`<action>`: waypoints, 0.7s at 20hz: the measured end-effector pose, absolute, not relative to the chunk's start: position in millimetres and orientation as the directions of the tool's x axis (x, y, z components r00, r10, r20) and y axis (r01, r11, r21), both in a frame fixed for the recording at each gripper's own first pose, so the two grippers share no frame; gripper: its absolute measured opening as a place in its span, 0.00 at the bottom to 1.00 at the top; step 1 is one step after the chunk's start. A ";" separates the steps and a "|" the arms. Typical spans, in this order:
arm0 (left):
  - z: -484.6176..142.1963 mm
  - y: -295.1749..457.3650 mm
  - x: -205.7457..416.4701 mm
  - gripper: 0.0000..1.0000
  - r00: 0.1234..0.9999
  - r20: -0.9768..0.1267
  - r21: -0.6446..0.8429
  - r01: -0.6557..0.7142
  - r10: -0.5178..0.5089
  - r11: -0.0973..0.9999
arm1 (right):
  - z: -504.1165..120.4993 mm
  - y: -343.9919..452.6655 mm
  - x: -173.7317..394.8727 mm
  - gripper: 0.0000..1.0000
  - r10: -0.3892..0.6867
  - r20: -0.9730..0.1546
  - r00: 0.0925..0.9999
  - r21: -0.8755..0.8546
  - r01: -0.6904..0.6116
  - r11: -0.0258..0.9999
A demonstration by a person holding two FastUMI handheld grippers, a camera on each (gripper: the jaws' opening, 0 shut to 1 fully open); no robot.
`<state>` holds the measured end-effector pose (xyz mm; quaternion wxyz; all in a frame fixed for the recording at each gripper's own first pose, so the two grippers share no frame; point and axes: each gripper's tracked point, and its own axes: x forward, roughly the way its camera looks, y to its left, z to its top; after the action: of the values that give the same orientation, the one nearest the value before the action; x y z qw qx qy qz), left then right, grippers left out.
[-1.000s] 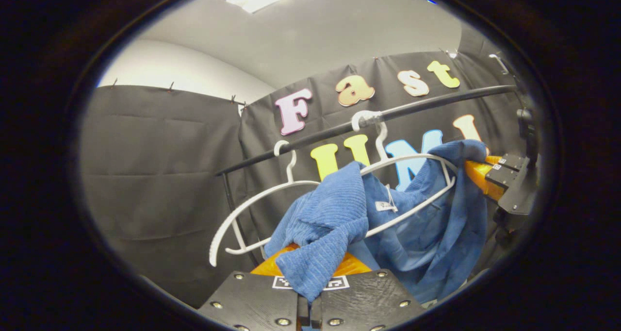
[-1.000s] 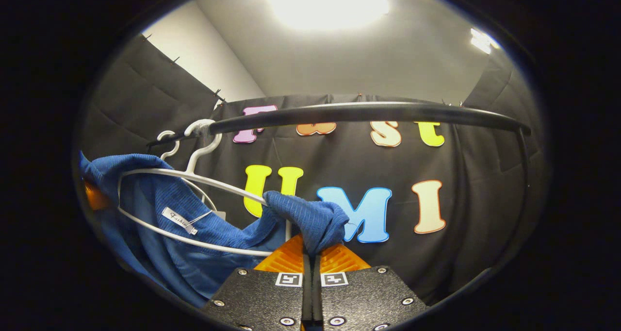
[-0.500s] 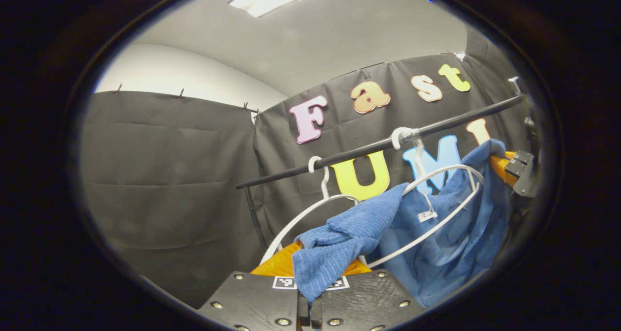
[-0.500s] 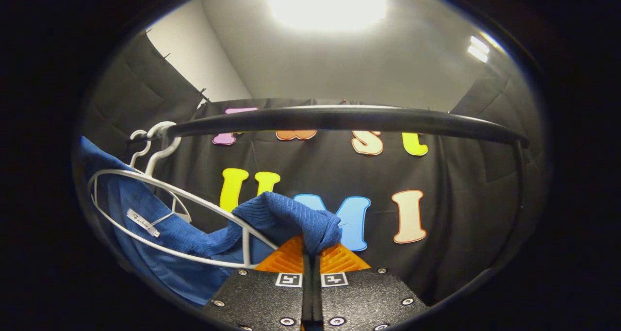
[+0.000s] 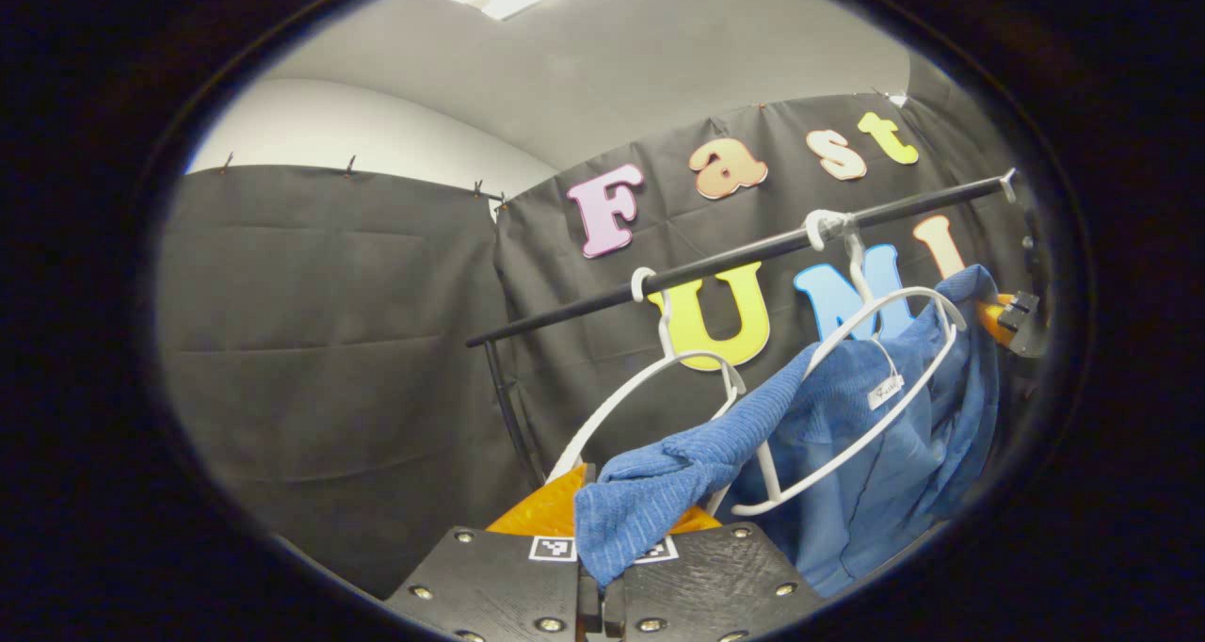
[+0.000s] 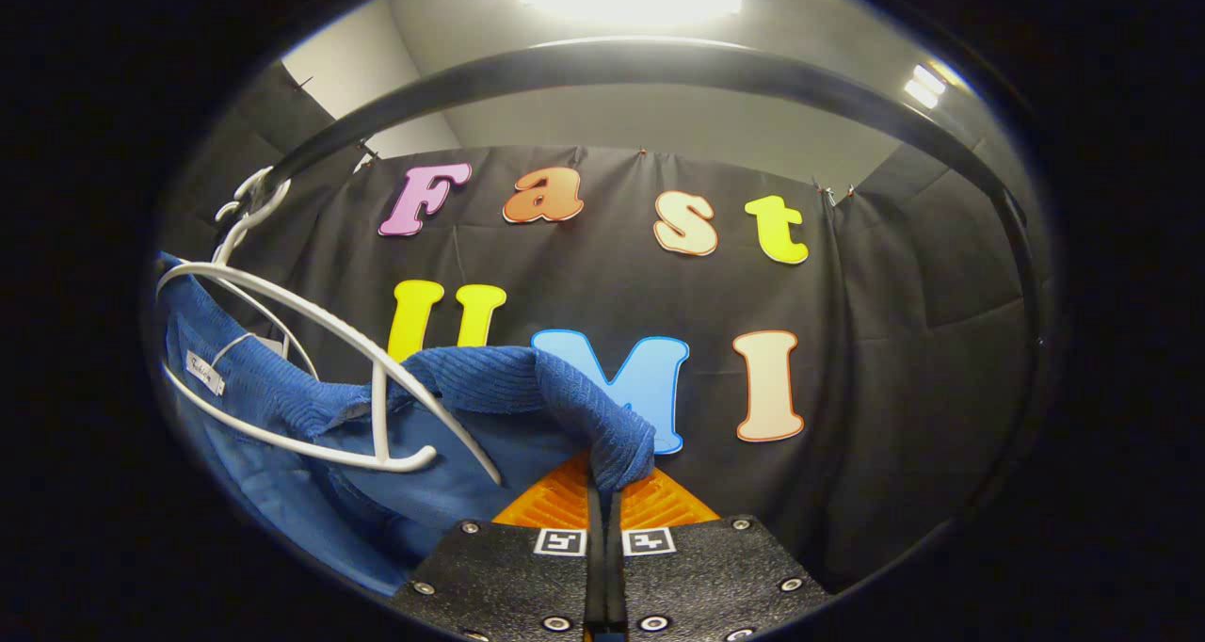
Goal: Grasp the clothes on the hanger with both hands and then place them into the laundry hamper below.
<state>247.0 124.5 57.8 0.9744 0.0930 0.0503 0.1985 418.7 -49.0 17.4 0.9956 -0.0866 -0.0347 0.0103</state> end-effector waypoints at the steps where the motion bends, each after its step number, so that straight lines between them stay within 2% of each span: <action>1: 52.6 126.3 249.0 0.05 0.917 -0.071 0.198 -0.372 0.392 0.907 | 11.3 -48.2 420.5 0.00 0.030 0.053 0.998 -0.178 -0.020 0.984; 10: 0.2 130.1 248.1 0.05 0.921 -0.171 0.148 -0.327 0.350 0.933 | -51.0 -51.3 421.2 0.00 0.034 -0.120 0.992 -0.201 -0.058 0.978; 14: -12.3 135.4 239.4 0.05 0.912 -0.189 0.152 -0.340 0.365 0.928 | -63.7 -50.3 409.0 0.00 0.045 -0.131 0.990 -0.240 -0.075 0.968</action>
<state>239.4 135.4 -12.3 0.9759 0.0578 0.1074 0.1807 409.0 -50.3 -63.7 0.9900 -0.1229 0.0623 0.0303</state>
